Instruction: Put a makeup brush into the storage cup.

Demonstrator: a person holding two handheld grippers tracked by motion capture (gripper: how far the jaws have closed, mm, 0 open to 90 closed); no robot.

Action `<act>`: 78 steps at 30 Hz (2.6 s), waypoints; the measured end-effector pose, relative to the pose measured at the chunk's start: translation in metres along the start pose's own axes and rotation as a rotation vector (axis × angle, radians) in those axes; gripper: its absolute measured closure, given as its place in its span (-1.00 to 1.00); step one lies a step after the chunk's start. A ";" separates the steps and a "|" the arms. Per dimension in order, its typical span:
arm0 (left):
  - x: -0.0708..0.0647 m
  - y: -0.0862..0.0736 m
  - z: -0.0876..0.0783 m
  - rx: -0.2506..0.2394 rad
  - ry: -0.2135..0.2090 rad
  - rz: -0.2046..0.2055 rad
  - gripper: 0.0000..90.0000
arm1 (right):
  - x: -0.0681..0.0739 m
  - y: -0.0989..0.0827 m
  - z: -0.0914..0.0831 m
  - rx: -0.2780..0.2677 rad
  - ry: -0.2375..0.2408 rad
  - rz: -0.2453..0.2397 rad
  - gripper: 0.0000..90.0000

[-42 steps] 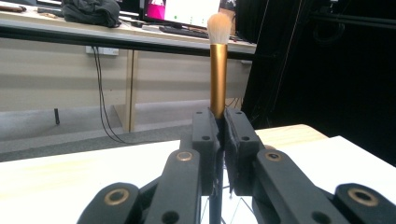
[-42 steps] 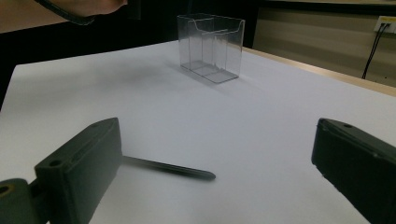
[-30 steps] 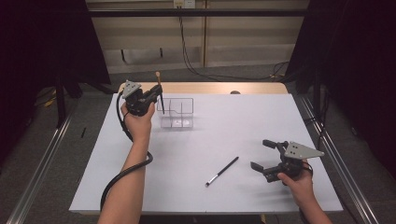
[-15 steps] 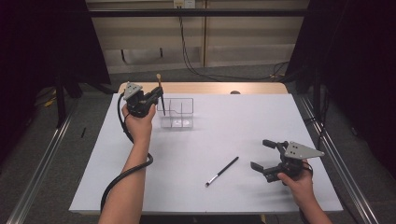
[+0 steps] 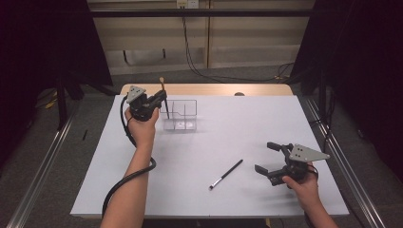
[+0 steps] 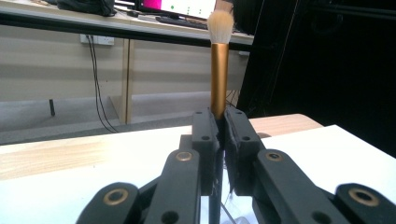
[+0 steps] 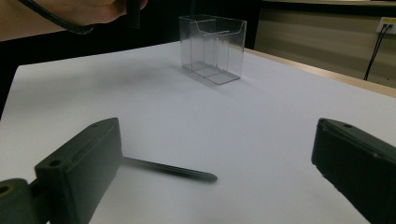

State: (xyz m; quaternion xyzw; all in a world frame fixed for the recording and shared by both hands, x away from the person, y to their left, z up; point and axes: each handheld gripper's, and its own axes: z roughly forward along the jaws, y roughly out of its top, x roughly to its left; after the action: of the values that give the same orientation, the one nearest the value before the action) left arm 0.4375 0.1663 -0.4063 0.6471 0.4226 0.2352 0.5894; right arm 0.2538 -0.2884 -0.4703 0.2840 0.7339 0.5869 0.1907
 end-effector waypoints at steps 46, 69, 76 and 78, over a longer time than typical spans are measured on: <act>0.002 -0.007 -0.020 -0.040 -0.133 0.028 -0.18 | 0.002 -0.001 0.004 0.017 0.016 -0.003 -0.97; -0.002 -0.007 -0.032 -0.013 -0.217 0.072 -0.61 | 0.002 0.000 0.004 0.025 0.021 -0.009 -0.97; -0.006 -0.008 -0.034 -0.009 -0.254 0.071 -0.74 | 0.003 0.000 0.004 0.025 0.021 -0.010 -0.97; -0.007 -0.009 -0.035 -0.003 -0.264 0.070 -0.78 | 0.003 0.000 0.004 0.025 0.021 -0.010 -0.97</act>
State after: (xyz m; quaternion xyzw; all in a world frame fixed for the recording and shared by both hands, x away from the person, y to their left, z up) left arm 0.4033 0.1798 -0.4066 0.6857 0.3182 0.1691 0.6324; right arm 0.2542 -0.2831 -0.4714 0.2767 0.7444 0.5797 0.1823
